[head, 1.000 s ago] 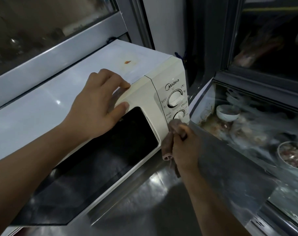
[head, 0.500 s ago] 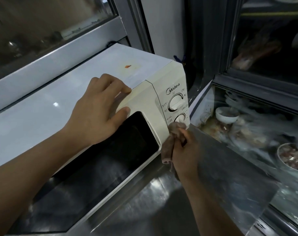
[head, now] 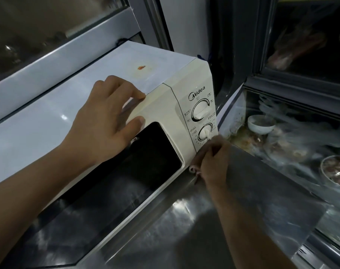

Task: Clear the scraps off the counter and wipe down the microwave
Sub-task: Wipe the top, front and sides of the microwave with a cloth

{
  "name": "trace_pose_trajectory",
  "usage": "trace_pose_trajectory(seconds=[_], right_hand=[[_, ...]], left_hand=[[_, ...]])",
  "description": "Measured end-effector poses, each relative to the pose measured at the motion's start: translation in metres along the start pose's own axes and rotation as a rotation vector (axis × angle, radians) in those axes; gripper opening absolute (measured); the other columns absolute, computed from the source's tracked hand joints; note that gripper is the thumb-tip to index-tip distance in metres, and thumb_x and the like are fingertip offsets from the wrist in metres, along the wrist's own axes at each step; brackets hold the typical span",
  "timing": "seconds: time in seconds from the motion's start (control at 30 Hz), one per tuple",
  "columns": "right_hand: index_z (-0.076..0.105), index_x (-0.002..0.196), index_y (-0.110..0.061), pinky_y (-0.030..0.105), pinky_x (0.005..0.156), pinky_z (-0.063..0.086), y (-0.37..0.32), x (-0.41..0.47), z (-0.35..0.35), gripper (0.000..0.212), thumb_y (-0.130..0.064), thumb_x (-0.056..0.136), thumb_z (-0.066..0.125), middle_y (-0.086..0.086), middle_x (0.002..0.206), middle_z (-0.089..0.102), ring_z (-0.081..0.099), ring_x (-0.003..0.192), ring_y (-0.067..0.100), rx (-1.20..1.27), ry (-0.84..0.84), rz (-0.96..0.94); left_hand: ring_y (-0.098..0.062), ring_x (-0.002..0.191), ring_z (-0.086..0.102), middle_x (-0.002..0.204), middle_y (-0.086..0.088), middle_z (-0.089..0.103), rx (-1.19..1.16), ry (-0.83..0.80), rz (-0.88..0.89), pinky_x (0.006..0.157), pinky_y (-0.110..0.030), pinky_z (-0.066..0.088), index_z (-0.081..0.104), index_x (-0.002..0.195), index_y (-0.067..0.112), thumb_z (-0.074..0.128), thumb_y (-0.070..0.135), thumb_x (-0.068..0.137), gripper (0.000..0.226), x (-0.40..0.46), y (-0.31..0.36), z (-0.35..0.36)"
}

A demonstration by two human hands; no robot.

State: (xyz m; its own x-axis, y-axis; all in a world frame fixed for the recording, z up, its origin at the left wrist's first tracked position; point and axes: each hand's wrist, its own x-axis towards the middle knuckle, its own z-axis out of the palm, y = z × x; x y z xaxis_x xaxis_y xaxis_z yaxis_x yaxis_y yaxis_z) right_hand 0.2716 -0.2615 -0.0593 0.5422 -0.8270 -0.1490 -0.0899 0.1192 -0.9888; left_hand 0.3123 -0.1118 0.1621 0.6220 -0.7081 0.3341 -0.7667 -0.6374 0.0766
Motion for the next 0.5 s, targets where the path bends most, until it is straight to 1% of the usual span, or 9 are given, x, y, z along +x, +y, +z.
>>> trace_pose_trajectory(seconds=[0.07,0.13,0.2,0.23,0.3,0.33,0.4,0.47,0.5], right_hand=[[0.045,0.108,-0.005,0.013,0.076,0.038,0.01,-0.03,0.007,0.02,0.003,0.09,0.047,-0.005,0.093,0.053,0.053,0.091,0.012,-0.021,-0.067,-0.032],[0.044,0.1,-0.01,0.019,0.077,0.041,0.013,-0.04,0.007,0.02,0.005,0.087,0.047,-0.006,0.087,0.053,0.054,0.087,0.013,-0.016,-0.112,-0.038],[0.044,0.099,-0.011,0.022,0.075,0.044,0.011,-0.024,0.003,0.02,0.004,0.087,0.046,0.0,0.09,0.057,0.056,0.086,0.015,-0.04,-0.094,-0.005],[0.045,0.103,-0.008,0.019,0.073,0.045,0.007,-0.012,0.001,0.02,0.005,0.088,0.045,0.002,0.091,0.058,0.057,0.085,0.015,-0.047,-0.068,0.021],[0.047,0.11,-0.002,0.008,0.065,0.043,0.001,0.008,-0.001,0.025,0.007,0.088,0.042,0.0,0.088,0.057,0.055,0.082,0.015,-0.017,-0.01,0.084],[0.047,0.113,-0.001,0.008,0.065,0.042,-0.001,0.008,0.0,0.026,0.007,0.088,0.042,0.0,0.089,0.057,0.055,0.084,0.016,-0.002,-0.003,0.114],[0.047,0.116,0.0,0.015,0.072,0.041,-0.001,-0.009,0.003,0.026,0.003,0.09,0.046,0.005,0.099,0.057,0.055,0.092,0.017,-0.012,-0.035,0.148],[0.051,0.111,-0.002,0.017,0.079,0.04,0.001,-0.033,0.002,0.022,0.002,0.089,0.052,0.006,0.104,0.056,0.053,0.096,0.016,-0.007,-0.095,0.142],[0.054,0.107,-0.002,0.022,0.085,0.042,0.0,-0.041,-0.001,0.02,0.002,0.087,0.054,0.009,0.106,0.058,0.054,0.097,0.018,0.001,-0.121,0.126]], left_hand=[[-0.019,0.105,0.042,0.116,-0.002,0.048,-0.004,0.005,-0.007,0.073,-0.033,0.04,0.054,0.117,0.016,0.054,0.035,0.077,0.044,-0.001,0.001,0.0],[-0.02,0.106,0.043,0.117,-0.002,0.049,-0.008,0.009,-0.01,0.074,-0.033,0.041,0.054,0.117,0.016,0.054,0.035,0.078,0.044,-0.001,0.002,-0.002],[-0.02,0.107,0.043,0.117,-0.002,0.049,-0.015,0.006,-0.008,0.075,-0.037,0.045,0.055,0.117,0.016,0.054,0.034,0.078,0.044,-0.002,0.002,-0.003],[-0.02,0.107,0.043,0.117,-0.002,0.049,-0.018,0.003,-0.007,0.076,-0.039,0.046,0.054,0.117,0.015,0.054,0.034,0.078,0.044,-0.002,0.003,-0.003],[-0.021,0.107,0.043,0.117,-0.002,0.049,-0.018,-0.003,-0.012,0.076,-0.042,0.048,0.054,0.117,0.015,0.054,0.034,0.078,0.044,-0.001,0.004,-0.003],[-0.021,0.107,0.043,0.117,-0.003,0.049,-0.019,-0.005,-0.016,0.076,-0.044,0.049,0.054,0.117,0.014,0.053,0.034,0.077,0.044,-0.001,0.004,-0.003],[-0.023,0.107,0.044,0.116,-0.004,0.049,-0.029,-0.003,-0.016,0.076,-0.046,0.048,0.055,0.116,0.013,0.053,0.033,0.077,0.044,-0.001,0.005,-0.004],[-0.024,0.106,0.044,0.115,-0.004,0.049,-0.038,-0.003,-0.013,0.076,-0.047,0.048,0.055,0.116,0.012,0.053,0.032,0.077,0.044,-0.002,0.006,-0.005],[-0.023,0.107,0.043,0.115,-0.003,0.049,-0.039,-0.005,-0.017,0.076,-0.047,0.048,0.055,0.117,0.013,0.053,0.033,0.077,0.044,-0.002,0.006,-0.005]])
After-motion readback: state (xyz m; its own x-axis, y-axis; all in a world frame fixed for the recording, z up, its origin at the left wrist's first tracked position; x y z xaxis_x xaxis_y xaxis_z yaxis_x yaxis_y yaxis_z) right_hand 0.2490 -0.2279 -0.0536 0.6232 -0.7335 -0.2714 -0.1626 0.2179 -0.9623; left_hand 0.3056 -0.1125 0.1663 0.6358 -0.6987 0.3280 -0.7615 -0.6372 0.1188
